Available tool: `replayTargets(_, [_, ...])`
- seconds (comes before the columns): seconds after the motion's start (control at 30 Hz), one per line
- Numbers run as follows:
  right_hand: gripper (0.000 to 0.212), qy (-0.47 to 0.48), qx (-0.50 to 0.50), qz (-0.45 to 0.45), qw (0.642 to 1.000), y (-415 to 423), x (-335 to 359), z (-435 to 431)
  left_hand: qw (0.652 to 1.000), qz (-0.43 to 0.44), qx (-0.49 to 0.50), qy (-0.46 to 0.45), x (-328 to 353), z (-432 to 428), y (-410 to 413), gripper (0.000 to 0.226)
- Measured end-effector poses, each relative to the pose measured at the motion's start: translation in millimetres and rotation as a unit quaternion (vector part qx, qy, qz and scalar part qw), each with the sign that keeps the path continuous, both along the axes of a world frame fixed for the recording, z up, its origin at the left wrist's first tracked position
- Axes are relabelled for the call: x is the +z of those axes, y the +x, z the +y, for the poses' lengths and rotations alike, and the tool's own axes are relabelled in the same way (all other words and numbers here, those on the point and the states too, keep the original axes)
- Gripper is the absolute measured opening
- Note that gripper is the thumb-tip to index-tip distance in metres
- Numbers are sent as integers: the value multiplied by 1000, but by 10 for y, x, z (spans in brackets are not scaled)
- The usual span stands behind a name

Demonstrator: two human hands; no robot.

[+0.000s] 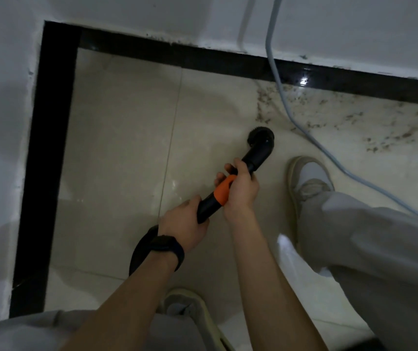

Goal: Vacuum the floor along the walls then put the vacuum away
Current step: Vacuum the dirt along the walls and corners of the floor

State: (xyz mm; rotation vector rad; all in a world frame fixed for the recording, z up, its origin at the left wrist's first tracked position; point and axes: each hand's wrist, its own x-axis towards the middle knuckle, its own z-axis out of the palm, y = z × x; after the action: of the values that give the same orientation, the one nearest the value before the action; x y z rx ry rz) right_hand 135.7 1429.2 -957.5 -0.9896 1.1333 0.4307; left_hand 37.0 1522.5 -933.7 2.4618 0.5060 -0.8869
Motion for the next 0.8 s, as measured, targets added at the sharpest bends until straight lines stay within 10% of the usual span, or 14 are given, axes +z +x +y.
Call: replayTargets(0.8, [13, 33, 50, 2, 998, 213, -19, 44, 999, -24, 20, 33, 2, -84, 222, 28])
